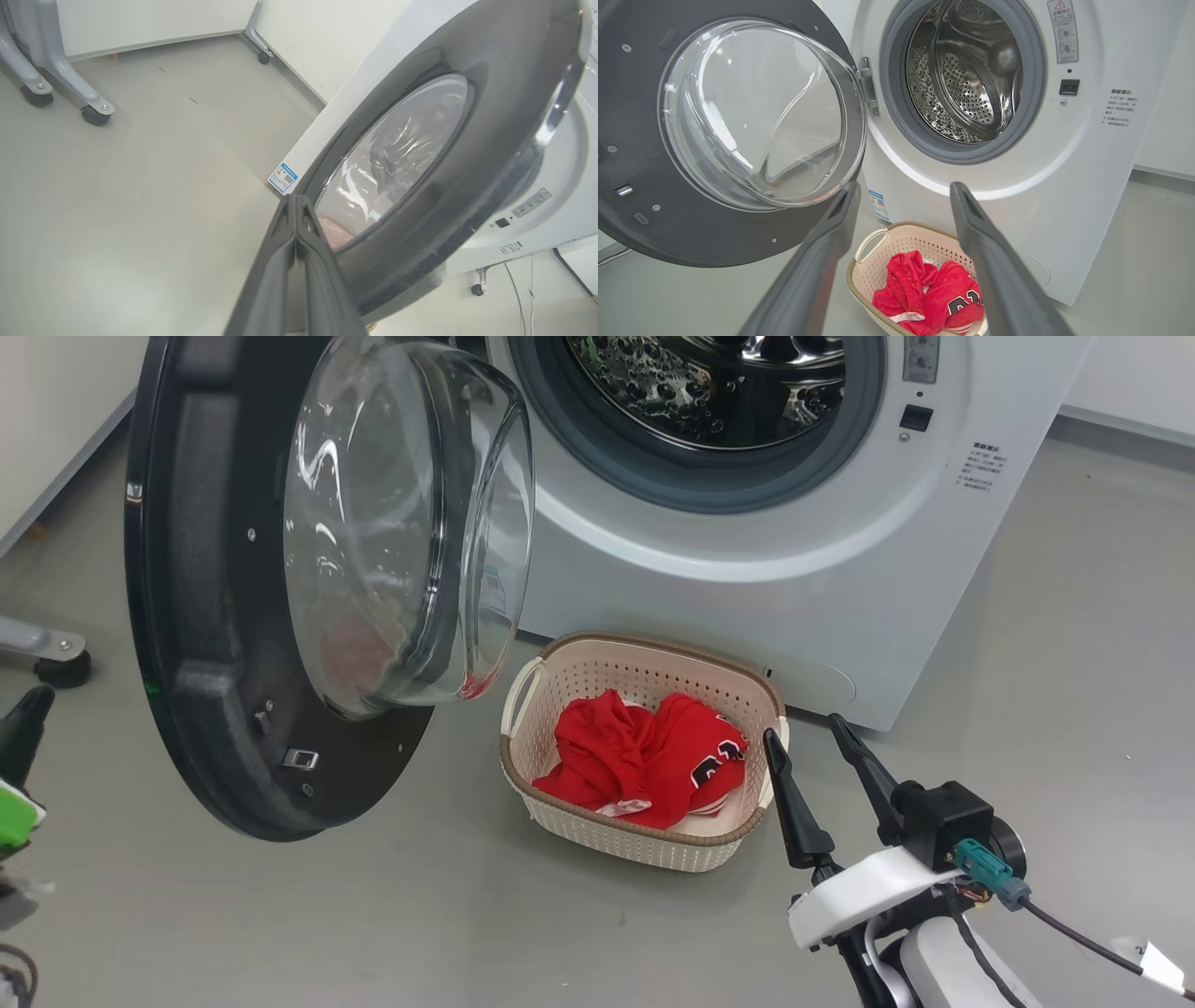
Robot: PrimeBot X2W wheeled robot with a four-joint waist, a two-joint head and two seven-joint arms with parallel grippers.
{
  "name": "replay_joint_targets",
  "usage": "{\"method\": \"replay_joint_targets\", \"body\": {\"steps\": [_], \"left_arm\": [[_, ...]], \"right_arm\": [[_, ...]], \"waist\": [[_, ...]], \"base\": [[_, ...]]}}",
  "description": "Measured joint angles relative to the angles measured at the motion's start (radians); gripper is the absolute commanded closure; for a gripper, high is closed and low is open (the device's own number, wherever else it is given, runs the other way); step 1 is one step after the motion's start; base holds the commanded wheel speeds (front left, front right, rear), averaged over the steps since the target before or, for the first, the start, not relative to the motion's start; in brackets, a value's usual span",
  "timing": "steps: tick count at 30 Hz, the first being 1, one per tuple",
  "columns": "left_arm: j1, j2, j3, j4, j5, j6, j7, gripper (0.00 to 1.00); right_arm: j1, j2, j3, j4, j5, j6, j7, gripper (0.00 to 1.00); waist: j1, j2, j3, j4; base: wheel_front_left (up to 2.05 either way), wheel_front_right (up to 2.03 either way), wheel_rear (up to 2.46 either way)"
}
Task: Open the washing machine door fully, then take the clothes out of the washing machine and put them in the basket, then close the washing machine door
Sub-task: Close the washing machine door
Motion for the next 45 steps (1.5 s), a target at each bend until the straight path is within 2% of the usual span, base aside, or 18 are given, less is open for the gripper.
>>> {"method": "replay_joint_targets", "body": {"steps": [8, 16, 25, 27, 29, 45], "left_arm": [[0.135, 0.005, -0.104, -0.111, 0.073, -0.003, -0.196, 1.00], [0.238, 0.032, -0.147, -0.143, 0.151, -0.003, -0.393, 1.00], [0.307, 0.053, -0.197, -0.148, 0.220, -0.003, -0.566, 0.98], [0.313, 0.060, -0.203, -0.148, 0.231, -0.003, -0.604, 0.68], [0.322, 0.062, -0.207, -0.147, 0.249, -0.003, -0.637, 0.00], [0.366, 0.077, -0.260, -0.077, 0.286, -0.003, -0.793, 0.00]], "right_arm": [[0.011, 0.000, 0.000, 0.000, 0.000, 0.000, 0.000, 0.00], [0.014, 0.001, 0.000, 0.000, 0.000, 0.000, 0.000, 0.00], [0.014, 0.001, 0.000, -0.001, 0.000, 0.006, 0.000, 0.00], [0.014, 0.001, 0.000, -0.001, 0.000, 0.006, 0.000, 0.00], [0.015, 0.001, 0.001, -0.001, 0.000, 0.006, 0.000, 0.00], [0.015, 0.001, 0.008, -0.001, 0.005, 0.006, 0.000, 0.00]], "waist": [[0.0000, 0.0000, -0.002, 0.004], [0.0000, 0.0000, -0.005, 0.003], [0.0000, 0.0000, -0.012, -0.003], [0.0000, 0.0000, -0.013, -0.004], [0.0000, 0.0000, -0.014, -0.006], [0.0000, 0.0000, -0.021, -0.014]], "base": [[0.00, 0.00, 0.00], [0.00, 0.00, 0.00], [0.00, 0.00, 0.00], [0.00, 0.00, 0.00], [0.00, 0.00, 0.00], [0.00, 0.00, 0.00]]}}
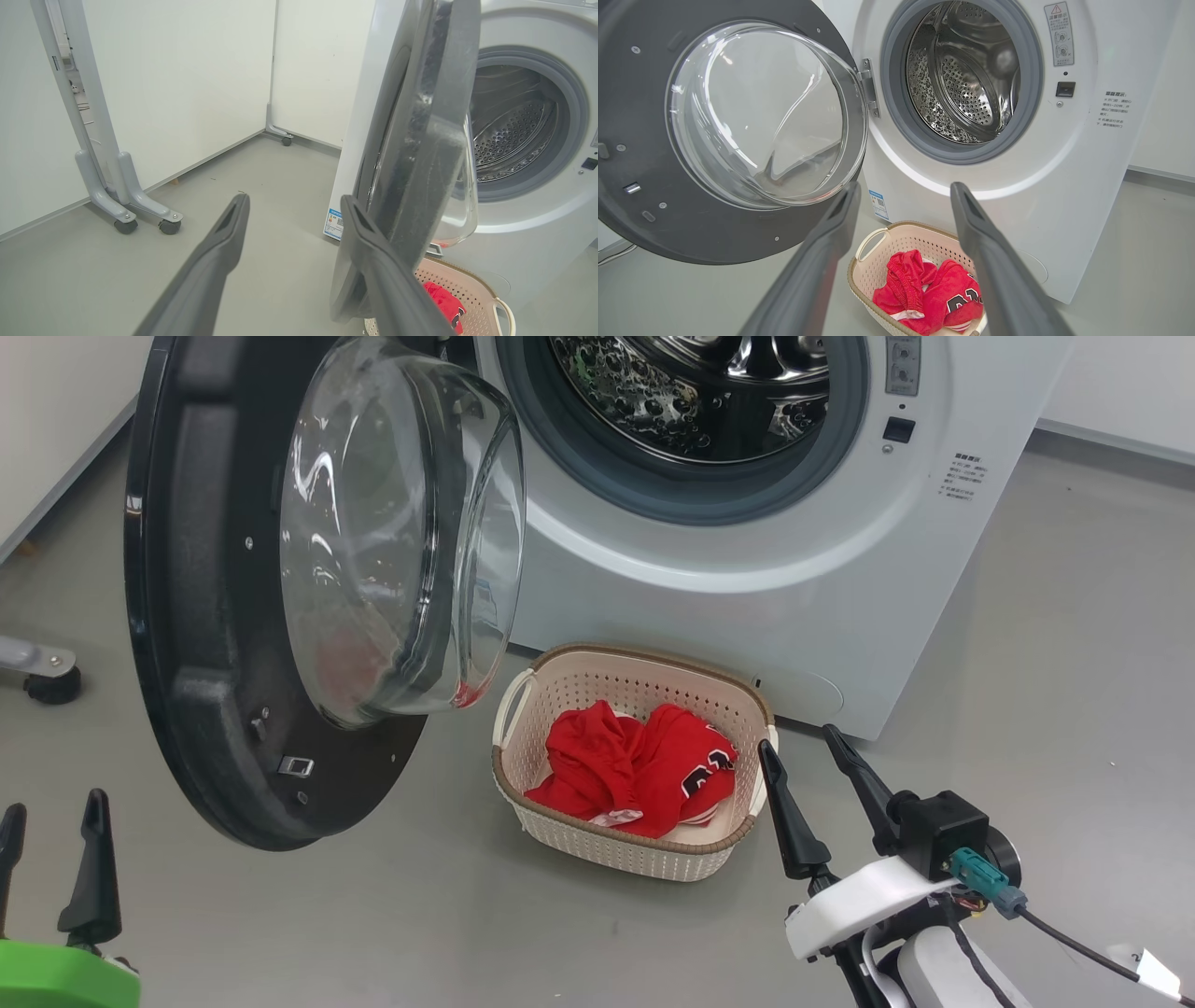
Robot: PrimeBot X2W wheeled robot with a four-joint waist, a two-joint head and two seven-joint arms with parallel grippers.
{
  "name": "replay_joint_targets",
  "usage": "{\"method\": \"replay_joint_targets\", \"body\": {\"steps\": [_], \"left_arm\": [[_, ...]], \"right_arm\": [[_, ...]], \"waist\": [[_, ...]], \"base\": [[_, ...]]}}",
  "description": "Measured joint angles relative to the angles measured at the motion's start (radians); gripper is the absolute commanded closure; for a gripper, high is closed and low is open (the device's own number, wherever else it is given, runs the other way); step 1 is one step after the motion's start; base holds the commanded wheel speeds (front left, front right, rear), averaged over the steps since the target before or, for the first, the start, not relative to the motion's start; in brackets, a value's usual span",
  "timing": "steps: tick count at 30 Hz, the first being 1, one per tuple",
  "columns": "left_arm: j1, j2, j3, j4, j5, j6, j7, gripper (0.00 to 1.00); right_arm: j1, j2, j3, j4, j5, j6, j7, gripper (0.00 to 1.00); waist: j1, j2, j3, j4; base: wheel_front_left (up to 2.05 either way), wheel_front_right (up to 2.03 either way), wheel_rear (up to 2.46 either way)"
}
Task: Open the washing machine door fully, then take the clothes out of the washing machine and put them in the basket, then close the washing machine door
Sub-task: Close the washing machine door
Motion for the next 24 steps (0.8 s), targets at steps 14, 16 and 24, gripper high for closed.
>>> {"method": "replay_joint_targets", "body": {"steps": [14, 16, 24], "left_arm": [[0.002, 0.029, -0.037, 0.050, 0.037, 0.000, -0.058, 0.00], [0.002, 0.034, -0.043, 0.053, 0.037, -0.001, -0.067, 0.00], [0.002, 0.043, -0.048, 0.077, 0.037, -0.001, -0.086, 0.00]], "right_arm": [[0.000, 0.000, 0.007, 0.000, 0.005, 0.000, 0.000, 0.00], [0.000, 0.000, 0.009, -0.001, 0.006, 0.000, 0.000, 0.00], [0.001, 0.000, 0.013, -0.001, 0.007, 0.000, 0.000, 0.00]], "waist": [[0.0000, 0.0000, -0.008, 0.000], [0.0000, 0.0000, -0.010, -0.001], [0.0000, 0.0000, -0.016, -0.002]], "base": [[0.00, 0.00, 0.00], [0.00, 0.00, 0.00], [0.00, 0.00, 0.00]]}}
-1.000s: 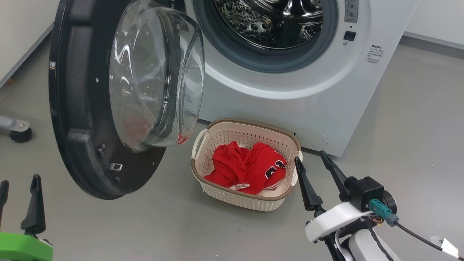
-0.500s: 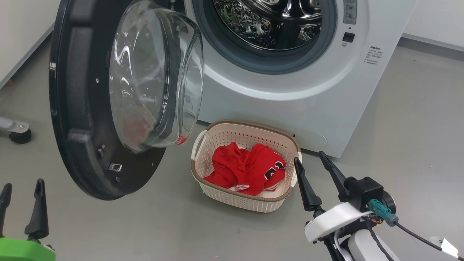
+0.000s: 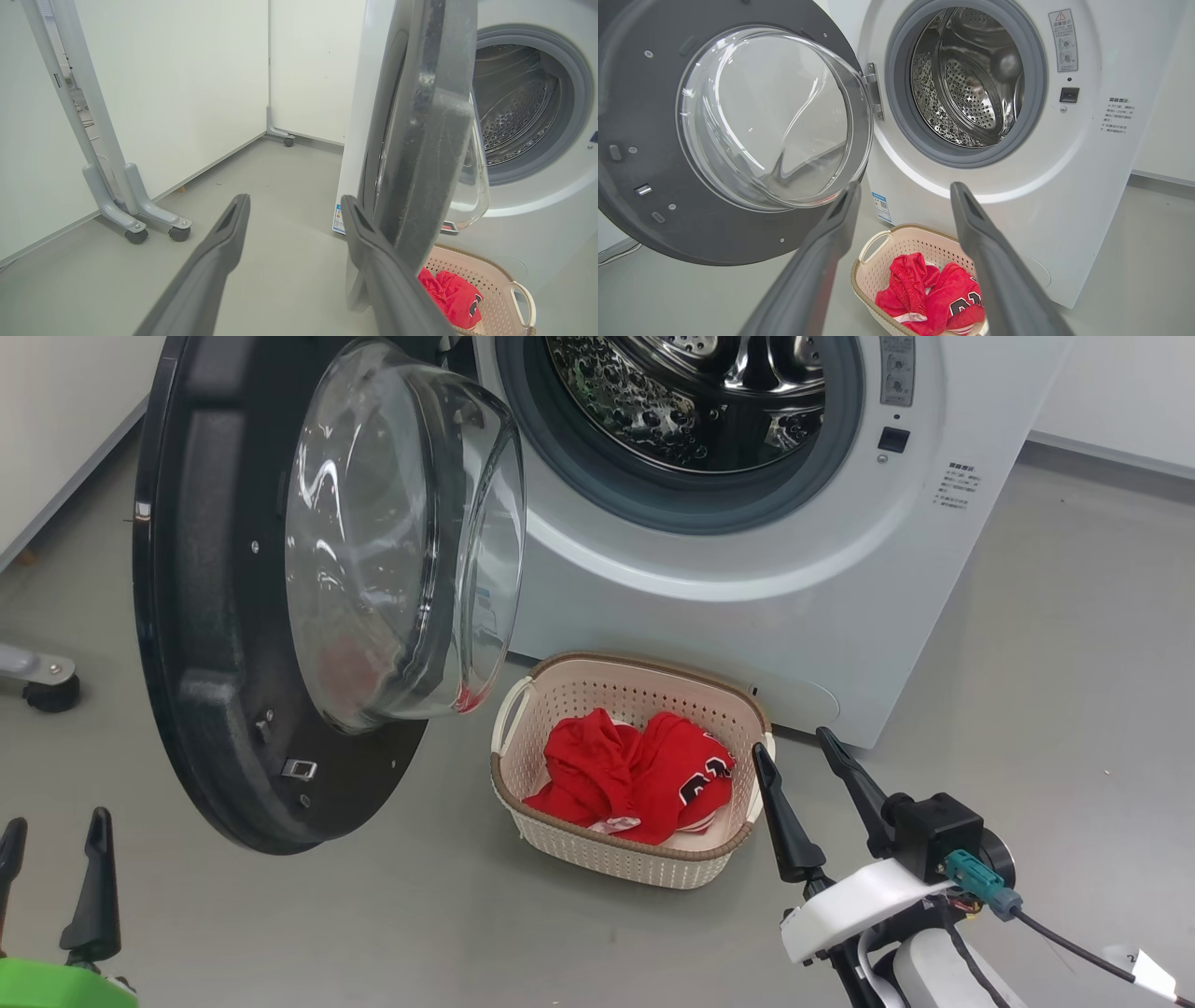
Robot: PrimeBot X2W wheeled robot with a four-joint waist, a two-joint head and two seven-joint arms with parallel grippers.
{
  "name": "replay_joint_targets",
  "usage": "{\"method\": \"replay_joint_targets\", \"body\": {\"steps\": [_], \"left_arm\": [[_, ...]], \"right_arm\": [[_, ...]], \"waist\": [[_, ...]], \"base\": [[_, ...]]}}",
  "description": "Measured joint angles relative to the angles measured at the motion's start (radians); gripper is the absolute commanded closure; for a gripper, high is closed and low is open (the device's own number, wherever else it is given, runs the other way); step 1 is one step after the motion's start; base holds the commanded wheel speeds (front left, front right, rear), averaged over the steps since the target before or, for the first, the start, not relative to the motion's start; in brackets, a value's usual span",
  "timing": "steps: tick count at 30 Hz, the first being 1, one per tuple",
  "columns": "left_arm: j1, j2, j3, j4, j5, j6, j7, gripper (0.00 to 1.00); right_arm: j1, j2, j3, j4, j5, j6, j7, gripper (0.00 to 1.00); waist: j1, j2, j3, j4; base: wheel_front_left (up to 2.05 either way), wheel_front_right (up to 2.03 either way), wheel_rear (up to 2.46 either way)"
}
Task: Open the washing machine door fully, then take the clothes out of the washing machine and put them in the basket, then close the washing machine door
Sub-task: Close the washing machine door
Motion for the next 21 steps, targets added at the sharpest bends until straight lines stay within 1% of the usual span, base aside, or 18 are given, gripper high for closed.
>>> {"method": "replay_joint_targets", "body": {"steps": [17, 18, 19, 20, 21], "left_arm": [[0.000, 0.004, -0.010, 0.031, -0.008, 0.000, -0.013, 0.00], [0.000, 0.004, -0.010, 0.032, -0.011, 0.000, -0.013, 0.05], [0.000, 0.004, -0.011, 0.033, -0.011, 0.000, -0.013, 0.48], [0.000, 0.004, -0.011, 0.034, -0.012, 0.000, -0.014, 0.82], [0.000, 0.005, -0.016, 0.035, -0.012, 0.000, -0.017, 1.00]], "right_arm": [[0.005, 0.000, 0.004, -0.006, 0.007, 0.000, 0.000, 0.00], [0.005, 0.000, 0.004, -0.006, 0.007, 0.000, 0.000, 0.00], [0.006, 0.000, 0.004, -0.006, 0.007, 0.000, 0.000, 0.00], [0.006, 0.000, 0.004, -0.006, 0.007, 0.000, 0.000, 0.00], [0.006, 0.000, 0.004, -0.006, 0.007, -0.001, 0.000, 0.00]], "waist": [[0.0000, 0.0000, -0.007, -0.005], [0.0000, 0.0000, -0.006, -0.006], [0.0000, 0.0000, -0.006, -0.006], [0.0000, 0.0000, -0.006, -0.007], [0.0000, 0.0000, -0.005, -0.007]], "base": [[0.00, 0.00, 0.00], [0.00, 0.00, 0.00], [0.00, 0.00, 0.00], [0.00, 0.00, 0.00], [0.00, 0.00, 0.00]]}}
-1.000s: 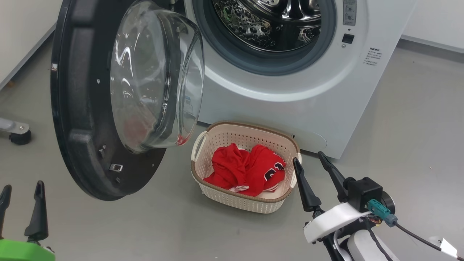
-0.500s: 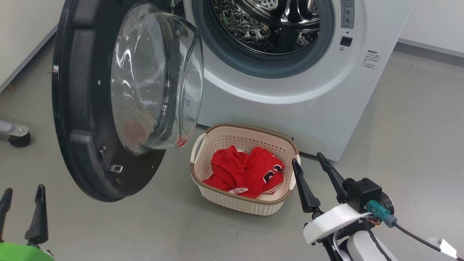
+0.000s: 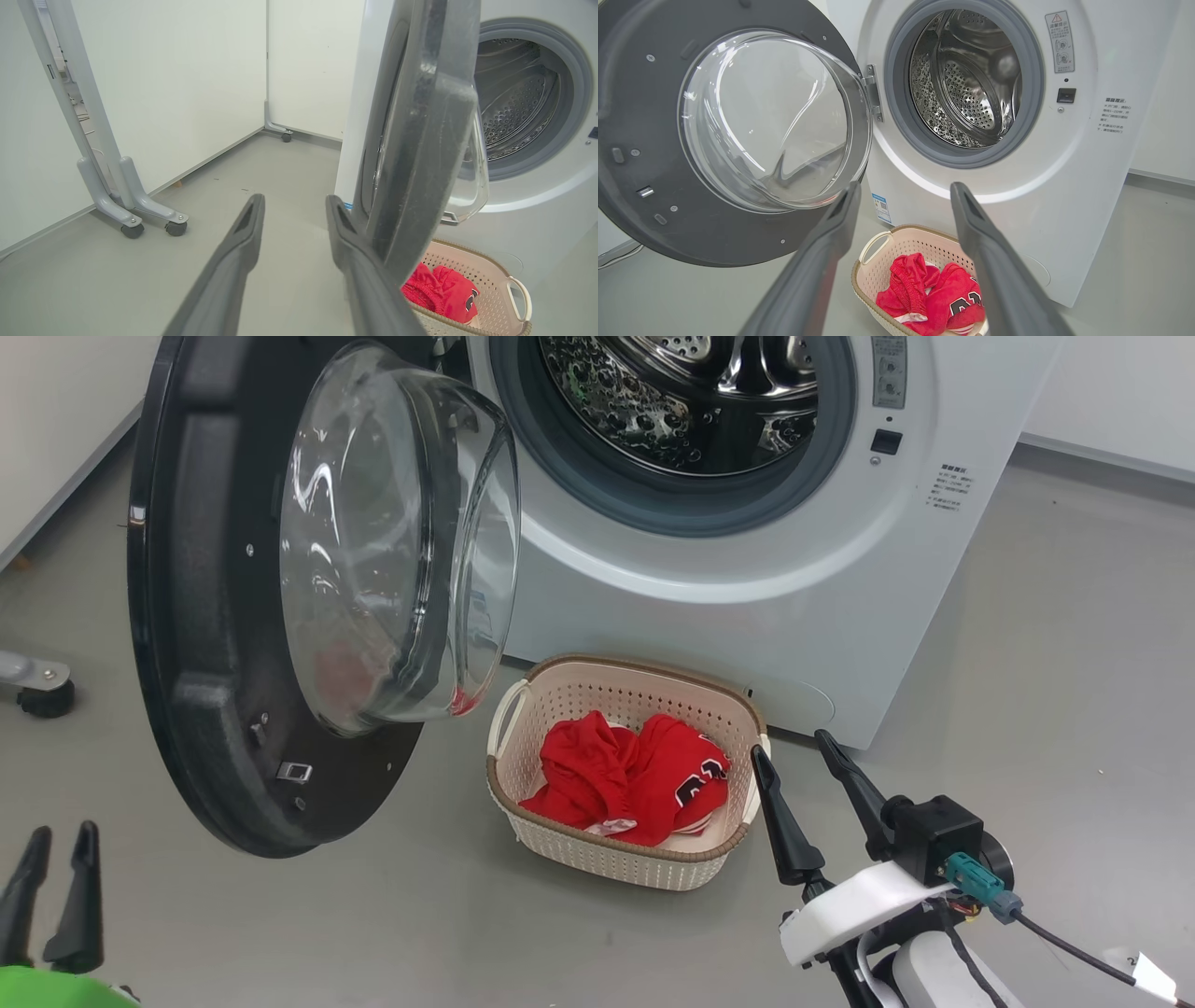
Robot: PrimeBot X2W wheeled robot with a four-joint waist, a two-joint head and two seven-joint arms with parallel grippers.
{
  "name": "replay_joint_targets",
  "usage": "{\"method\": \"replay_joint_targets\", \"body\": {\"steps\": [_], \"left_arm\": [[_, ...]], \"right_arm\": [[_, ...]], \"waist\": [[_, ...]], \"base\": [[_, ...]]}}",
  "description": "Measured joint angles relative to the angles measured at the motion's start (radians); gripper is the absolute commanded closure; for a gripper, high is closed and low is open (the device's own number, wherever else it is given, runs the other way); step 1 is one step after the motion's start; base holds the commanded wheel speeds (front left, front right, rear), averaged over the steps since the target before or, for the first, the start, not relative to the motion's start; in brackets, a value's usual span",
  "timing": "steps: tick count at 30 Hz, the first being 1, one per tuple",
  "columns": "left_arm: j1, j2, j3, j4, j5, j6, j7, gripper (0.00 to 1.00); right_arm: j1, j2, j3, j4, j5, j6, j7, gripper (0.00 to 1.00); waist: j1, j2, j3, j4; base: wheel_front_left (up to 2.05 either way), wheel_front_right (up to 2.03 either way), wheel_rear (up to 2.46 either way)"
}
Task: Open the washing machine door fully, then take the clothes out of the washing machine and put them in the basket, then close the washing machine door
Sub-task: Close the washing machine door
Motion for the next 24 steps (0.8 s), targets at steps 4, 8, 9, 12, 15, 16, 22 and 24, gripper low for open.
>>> {"method": "replay_joint_targets", "body": {"steps": [4, 8, 9, 12, 15, 16, 22, 24], "left_arm": [[0.000, 0.003, -0.009, 0.000, -0.002, 0.000, 0.000, 1.00], [-0.001, 0.014, -0.011, -0.001, -0.016, 0.000, 0.000, 1.00], [-0.001, 0.020, -0.011, -0.001, -0.018, 0.000, 0.000, 1.00], [-0.003, 0.035, -0.013, -0.003, -0.025, 0.000, 0.000, 1.00], [-0.008, 0.035, -0.015, -0.006, -0.065, 0.000, 0.004, 1.00], [-0.011, 0.035, -0.016, -0.007, -0.081, 0.000, 0.012, 1.00], [-0.067, 0.022, -0.007, -0.020, -0.260, 0.000, 0.079, 1.00], [-0.087, 0.009, 0.008, -0.021, -0.332, 0.000, 0.112, 1.00]], "right_arm": [[0.000, 0.000, 0.000, -0.001, 0.000, 0.000, 0.000, 0.00], [0.000, 0.000, 0.000, -0.001, 0.000, -0.001, 0.000, 0.00], [0.000, 0.000, 0.000, -0.001, 0.000, -0.001, 0.000, 0.00], [0.000, 0.000, 0.000, -0.001, 0.000, -0.001, 0.000, 0.00], [0.000, 0.000, 0.000, -0.001, 0.000, -0.002, 0.000, 0.00], [0.000, 0.000, 0.000, -0.001, 0.000, -0.002, 0.000, 0.00], [0.000, 0.000, 0.003, -0.002, 0.000, -0.002, 0.000, 0.00], [0.000, 0.000, 0.004, -0.002, 0.000, -0.002, 0.000, 0.00]], "waist": [[0.0000, 0.0000, 0.002, -0.001], [0.0000, 0.0000, 0.004, -0.001], [0.0000, 0.0000, 0.005, -0.001], [0.0000, 0.0000, 0.006, -0.001], [0.0000, 0.0000, 0.008, -0.001], [0.0000, 0.0000, 0.008, -0.001], [0.0000, 0.0000, 0.011, -0.001], [0.0000, 0.0000, 0.013, -0.001]], "base": [[0.00, 0.00, 0.00], [0.00, 0.00, 0.00], [0.00, 0.00, 0.00], [0.00, 0.00, 0.00], [0.00, 0.00, 0.00], [0.00, 0.00, 0.00], [0.00, 0.00, 0.00], [0.00, 0.00, 0.00]]}}
